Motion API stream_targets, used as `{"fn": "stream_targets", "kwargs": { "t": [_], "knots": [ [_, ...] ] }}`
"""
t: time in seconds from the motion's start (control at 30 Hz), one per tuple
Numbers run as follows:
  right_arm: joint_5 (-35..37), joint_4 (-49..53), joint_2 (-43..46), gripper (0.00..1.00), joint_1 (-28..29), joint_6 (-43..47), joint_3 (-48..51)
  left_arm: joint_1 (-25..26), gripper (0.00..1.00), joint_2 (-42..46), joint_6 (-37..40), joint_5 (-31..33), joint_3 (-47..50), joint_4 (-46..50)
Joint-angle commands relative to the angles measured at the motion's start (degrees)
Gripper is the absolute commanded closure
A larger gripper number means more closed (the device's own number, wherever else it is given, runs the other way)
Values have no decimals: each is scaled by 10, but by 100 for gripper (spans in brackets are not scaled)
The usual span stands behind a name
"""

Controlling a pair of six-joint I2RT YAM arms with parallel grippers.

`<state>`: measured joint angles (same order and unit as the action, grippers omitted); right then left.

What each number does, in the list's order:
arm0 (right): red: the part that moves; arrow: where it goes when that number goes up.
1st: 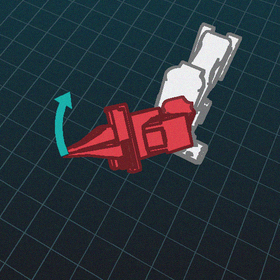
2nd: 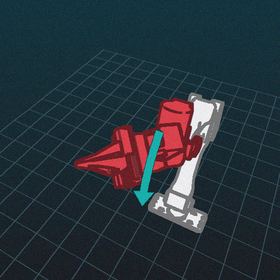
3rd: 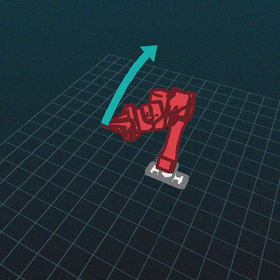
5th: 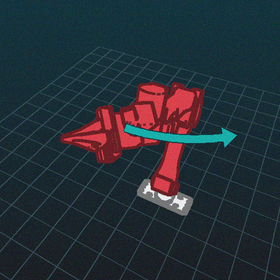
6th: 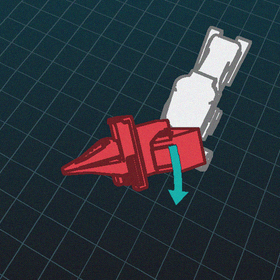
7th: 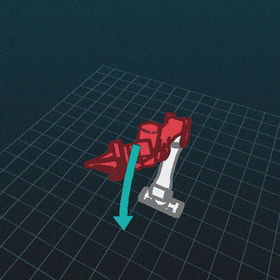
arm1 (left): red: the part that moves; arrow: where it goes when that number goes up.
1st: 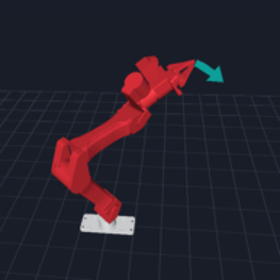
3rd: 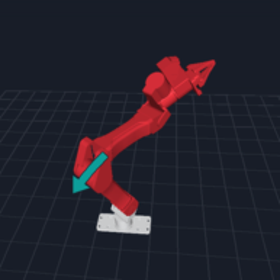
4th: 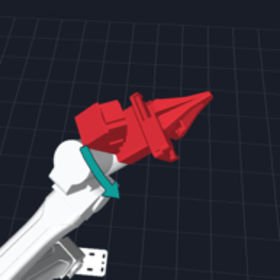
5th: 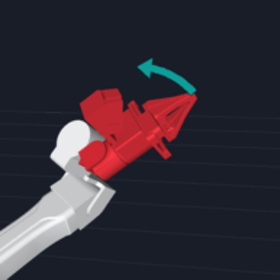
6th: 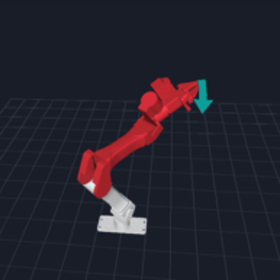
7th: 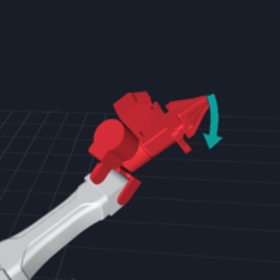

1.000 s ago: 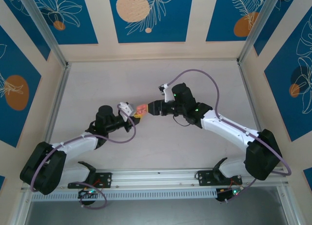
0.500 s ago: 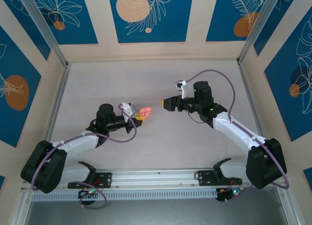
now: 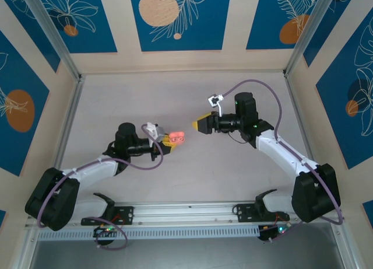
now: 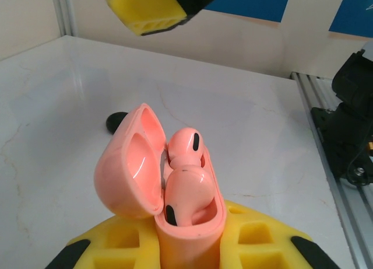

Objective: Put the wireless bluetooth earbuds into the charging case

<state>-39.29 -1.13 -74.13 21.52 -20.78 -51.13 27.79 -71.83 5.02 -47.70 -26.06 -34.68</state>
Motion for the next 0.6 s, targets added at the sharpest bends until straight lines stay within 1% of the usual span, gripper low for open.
{"fn": "stream_targets", "kwargs": {
  "t": [0.0,0.2,0.57],
  "knots": [
    [-44,21,-17,32,4,21,-26,9,83,-4,-7,-35,-18,-16],
    [-64,32,-52,32,18,32,-55,11,83,-5,-10,-44,-21,-16],
    [-93,94,-117,33,62,71,-108,13,82,-4,-14,-48,-25,-21]
  ]
}}
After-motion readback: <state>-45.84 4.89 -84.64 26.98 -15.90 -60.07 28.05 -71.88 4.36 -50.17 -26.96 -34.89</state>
